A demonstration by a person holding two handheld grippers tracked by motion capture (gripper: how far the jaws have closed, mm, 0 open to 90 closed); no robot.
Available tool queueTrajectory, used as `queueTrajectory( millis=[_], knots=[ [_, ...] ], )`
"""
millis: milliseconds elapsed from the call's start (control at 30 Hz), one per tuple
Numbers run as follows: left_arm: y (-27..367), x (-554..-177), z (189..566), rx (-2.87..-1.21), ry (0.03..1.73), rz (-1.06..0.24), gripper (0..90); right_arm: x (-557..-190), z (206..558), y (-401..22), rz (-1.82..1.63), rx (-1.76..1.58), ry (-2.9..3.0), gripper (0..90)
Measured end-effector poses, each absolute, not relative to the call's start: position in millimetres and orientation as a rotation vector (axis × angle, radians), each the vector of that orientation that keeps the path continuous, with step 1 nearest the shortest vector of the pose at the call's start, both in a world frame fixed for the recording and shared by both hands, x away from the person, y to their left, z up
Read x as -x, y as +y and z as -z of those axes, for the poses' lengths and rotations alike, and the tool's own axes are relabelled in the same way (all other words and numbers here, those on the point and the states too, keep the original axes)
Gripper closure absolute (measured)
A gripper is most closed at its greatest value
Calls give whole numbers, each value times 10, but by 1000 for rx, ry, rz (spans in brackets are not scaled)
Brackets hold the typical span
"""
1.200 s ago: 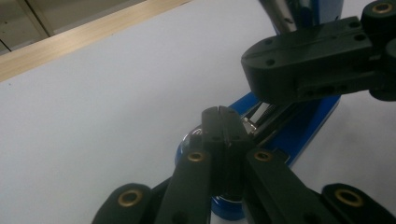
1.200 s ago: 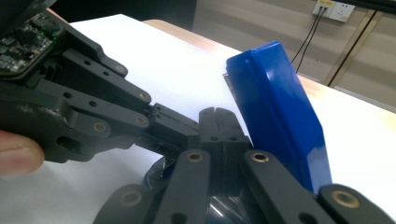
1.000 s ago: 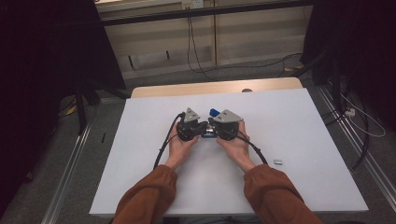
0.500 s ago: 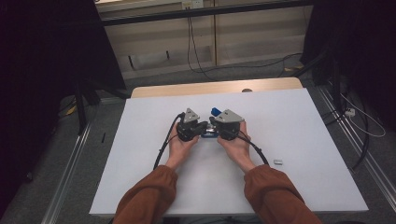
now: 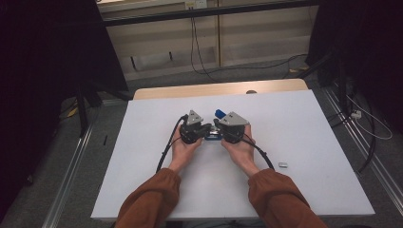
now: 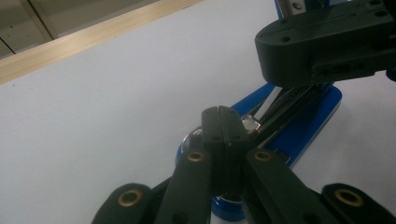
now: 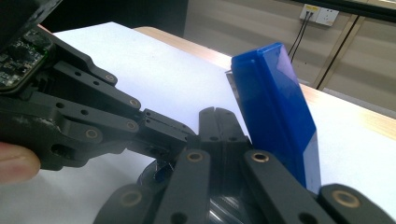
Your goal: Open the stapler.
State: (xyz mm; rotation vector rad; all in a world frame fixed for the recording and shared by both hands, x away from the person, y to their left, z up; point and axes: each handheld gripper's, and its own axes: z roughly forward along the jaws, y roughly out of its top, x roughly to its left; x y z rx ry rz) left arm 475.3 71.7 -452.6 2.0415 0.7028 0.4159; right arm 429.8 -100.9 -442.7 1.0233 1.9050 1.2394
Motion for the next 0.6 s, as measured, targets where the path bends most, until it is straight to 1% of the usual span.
queueTrajectory(
  millis=[167,600],
  knots=[
    [720,-4749,4526,-2047,697,-435,900,-4267,4408,-1000,-1242,-1011,1891,900],
    [714,-4749,4529,-2039,703,-424,900,-4300,4382,-907,-1236,-1051,1847,900]
  ],
)
